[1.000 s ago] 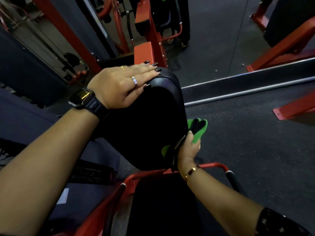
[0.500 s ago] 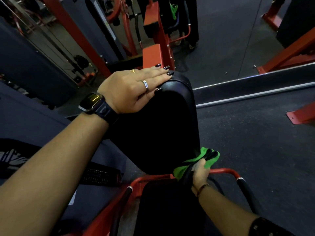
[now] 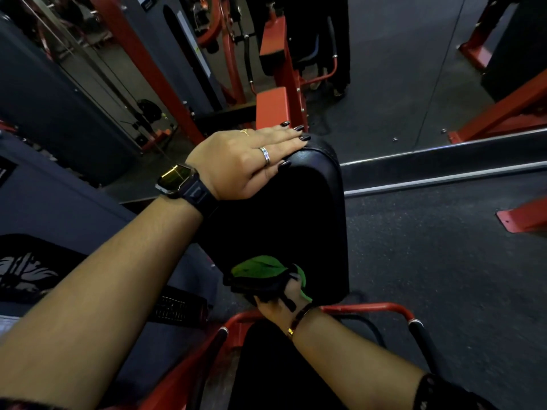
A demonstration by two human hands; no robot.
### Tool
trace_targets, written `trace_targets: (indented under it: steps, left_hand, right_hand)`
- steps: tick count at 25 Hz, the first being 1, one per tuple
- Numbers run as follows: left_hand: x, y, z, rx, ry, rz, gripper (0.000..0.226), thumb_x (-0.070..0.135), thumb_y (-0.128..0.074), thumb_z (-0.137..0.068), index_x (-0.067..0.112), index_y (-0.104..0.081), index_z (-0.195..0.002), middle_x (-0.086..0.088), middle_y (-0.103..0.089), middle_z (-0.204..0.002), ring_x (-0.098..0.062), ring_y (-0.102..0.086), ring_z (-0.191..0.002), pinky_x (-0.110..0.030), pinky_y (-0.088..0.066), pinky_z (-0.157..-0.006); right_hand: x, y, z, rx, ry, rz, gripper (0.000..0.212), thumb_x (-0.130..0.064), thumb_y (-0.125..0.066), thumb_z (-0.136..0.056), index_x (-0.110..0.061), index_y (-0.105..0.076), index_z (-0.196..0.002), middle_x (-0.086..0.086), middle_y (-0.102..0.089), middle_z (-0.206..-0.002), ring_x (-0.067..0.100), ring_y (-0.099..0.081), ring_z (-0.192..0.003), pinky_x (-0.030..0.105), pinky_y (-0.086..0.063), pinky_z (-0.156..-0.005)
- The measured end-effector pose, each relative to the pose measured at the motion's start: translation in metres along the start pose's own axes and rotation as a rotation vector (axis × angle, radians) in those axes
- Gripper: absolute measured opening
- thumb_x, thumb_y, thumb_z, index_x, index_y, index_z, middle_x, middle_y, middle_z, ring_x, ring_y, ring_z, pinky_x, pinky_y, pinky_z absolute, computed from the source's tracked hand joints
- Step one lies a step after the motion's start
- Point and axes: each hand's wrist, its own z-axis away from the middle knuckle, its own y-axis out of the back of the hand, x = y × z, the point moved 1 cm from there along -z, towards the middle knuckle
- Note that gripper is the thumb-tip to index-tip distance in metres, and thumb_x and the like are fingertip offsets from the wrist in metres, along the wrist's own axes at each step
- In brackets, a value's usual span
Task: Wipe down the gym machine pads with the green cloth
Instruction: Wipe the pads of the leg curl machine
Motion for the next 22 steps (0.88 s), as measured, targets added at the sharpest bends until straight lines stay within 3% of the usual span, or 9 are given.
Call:
trace_targets:
  steps: [3, 5, 9, 11, 13, 16, 19, 20, 22]
  left_hand:
    - [0.002, 0.000, -0.001, -0.015, 0.000, -0.003, 0.038, 0.021, -0.041, -0.097, 0.011, -0.052, -0.131, -0.007, -0.052, -0.136, -0.017, -0.049, -0.126, -0.028, -0.041, -0.103]
    - [0.000, 0.000, 0.000, -0.042, 0.011, -0.018, 0.038, 0.021, -0.040, -0.096, 0.012, -0.051, -0.132, -0.007, -0.051, -0.137, -0.017, -0.049, -0.126, -0.027, -0.041, -0.103]
    - [0.001, 0.000, 0.001, -0.050, 0.021, -0.047, 0.040, 0.024, -0.036, -0.097, 0.014, -0.049, -0.134, -0.005, -0.049, -0.139, -0.014, -0.047, -0.127, -0.029, -0.043, -0.100]
    - [0.001, 0.000, 0.000, -0.050, 0.018, -0.057, 0.041, 0.025, -0.034, -0.097, 0.014, -0.048, -0.134, -0.005, -0.050, -0.138, -0.014, -0.047, -0.127, -0.027, -0.041, -0.101]
    - [0.001, 0.000, 0.000, -0.054, 0.015, -0.059, 0.041, 0.025, -0.034, -0.097, 0.013, -0.049, -0.133, -0.006, -0.050, -0.138, -0.016, -0.048, -0.127, -0.027, -0.041, -0.101]
    - [0.001, 0.000, -0.001, -0.043, 0.011, -0.051, 0.039, 0.026, -0.036, -0.097, 0.012, -0.052, -0.130, -0.007, -0.053, -0.136, -0.017, -0.051, -0.124, -0.029, -0.044, -0.099]
    - [0.003, 0.001, 0.000, -0.021, -0.001, -0.127, 0.034, 0.021, -0.043, -0.087, 0.002, -0.066, -0.104, -0.014, -0.064, -0.119, -0.026, -0.066, -0.100, -0.031, -0.053, -0.079]
    - [0.003, 0.001, -0.001, -0.025, -0.002, -0.135, 0.034, 0.021, -0.044, -0.084, 0.001, -0.068, -0.098, -0.016, -0.066, -0.115, -0.029, -0.068, -0.092, -0.033, -0.056, -0.073]
    - [0.004, 0.001, -0.002, -0.042, 0.006, -0.106, 0.037, 0.023, -0.042, -0.089, 0.004, -0.066, -0.109, -0.013, -0.062, -0.122, -0.027, -0.065, -0.104, -0.035, -0.056, -0.080]
  right_hand:
    - [-0.013, -0.040, 0.036, -0.090, -0.022, -0.060, 0.041, -0.031, -0.041, -0.085, 0.001, -0.065, -0.095, 0.022, -0.066, -0.104, 0.035, -0.062, -0.105, 0.044, -0.048, -0.097]
    - [-0.032, -0.056, 0.057, -0.115, 0.070, -0.038, 0.047, -0.038, -0.040, -0.085, 0.000, -0.063, -0.100, 0.022, -0.060, -0.117, 0.036, -0.050, -0.121, 0.045, -0.034, -0.108]
    - [-0.061, -0.063, 0.092, 0.045, 0.382, 0.077, 0.037, -0.025, -0.026, -0.100, -0.002, -0.053, -0.112, 0.016, -0.054, -0.105, 0.034, -0.051, -0.111, 0.039, -0.042, -0.099]
    - [-0.064, -0.070, 0.108, 0.124, 0.653, 0.213, 0.058, -0.043, -0.039, -0.092, -0.002, -0.040, -0.133, 0.010, -0.050, -0.122, 0.027, -0.050, -0.114, 0.032, -0.042, -0.096]
    - [-0.071, -0.075, 0.116, 0.230, 0.912, 0.320, 0.088, -0.055, -0.049, -0.070, -0.019, -0.026, -0.146, 0.007, -0.034, -0.148, 0.027, -0.035, -0.135, 0.040, -0.029, -0.112]
    - [-0.085, -0.082, 0.130, 0.325, 1.273, 0.724, 0.082, -0.042, -0.041, -0.071, -0.027, -0.020, -0.148, -0.006, -0.020, -0.156, 0.021, -0.009, -0.145, 0.037, -0.008, -0.115]
    - [-0.092, -0.088, 0.146, 0.223, 1.768, 1.252, 0.069, -0.055, -0.036, -0.081, -0.034, -0.020, -0.145, -0.011, -0.025, -0.154, 0.025, -0.014, -0.144, 0.047, -0.014, -0.110]
    - [-0.096, -0.086, 0.141, 0.224, 1.853, 1.393, 0.067, -0.058, -0.034, -0.083, -0.035, -0.019, -0.144, -0.010, -0.026, -0.154, 0.028, -0.017, -0.143, 0.050, -0.018, -0.107]
    - [-0.108, -0.071, 0.122, 0.237, 1.912, 1.448, 0.065, -0.057, -0.034, -0.084, -0.036, -0.017, -0.143, -0.004, -0.029, -0.153, 0.034, -0.028, -0.137, 0.054, -0.029, -0.103]
